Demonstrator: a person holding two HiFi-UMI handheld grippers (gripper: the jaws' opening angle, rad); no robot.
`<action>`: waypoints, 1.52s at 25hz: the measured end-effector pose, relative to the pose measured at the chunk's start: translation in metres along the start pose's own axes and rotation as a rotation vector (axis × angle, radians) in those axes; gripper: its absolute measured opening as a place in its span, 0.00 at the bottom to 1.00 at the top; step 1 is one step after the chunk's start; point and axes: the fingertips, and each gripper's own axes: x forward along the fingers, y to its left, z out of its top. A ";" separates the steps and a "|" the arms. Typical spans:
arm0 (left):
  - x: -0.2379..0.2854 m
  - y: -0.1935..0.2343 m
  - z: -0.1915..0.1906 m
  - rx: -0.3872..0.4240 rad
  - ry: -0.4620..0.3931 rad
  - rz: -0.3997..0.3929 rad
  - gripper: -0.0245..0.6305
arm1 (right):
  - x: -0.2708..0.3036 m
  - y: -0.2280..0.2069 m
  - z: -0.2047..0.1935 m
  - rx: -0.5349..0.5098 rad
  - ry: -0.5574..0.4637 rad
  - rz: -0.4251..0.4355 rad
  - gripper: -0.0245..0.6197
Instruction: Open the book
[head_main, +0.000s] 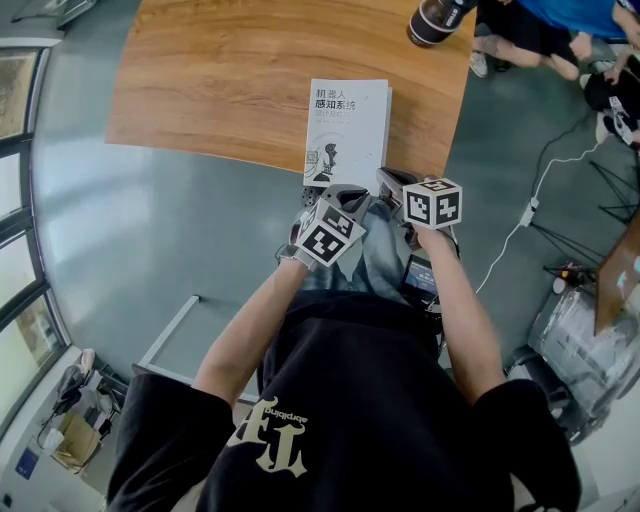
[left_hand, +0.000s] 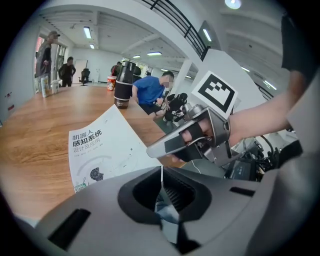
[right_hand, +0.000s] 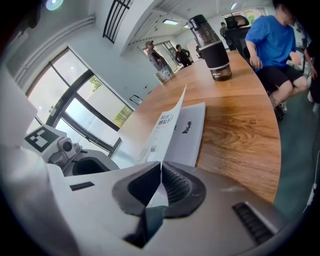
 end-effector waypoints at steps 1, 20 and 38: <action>0.000 -0.003 0.001 0.000 -0.002 0.009 0.04 | 0.000 0.001 0.000 0.004 -0.002 0.006 0.03; -0.001 -0.045 -0.018 0.023 0.016 -0.043 0.04 | 0.018 0.116 0.039 -0.070 -0.007 0.221 0.03; -0.022 0.050 -0.046 -0.066 -0.020 0.196 0.04 | 0.078 0.216 0.074 -0.310 0.164 0.327 0.04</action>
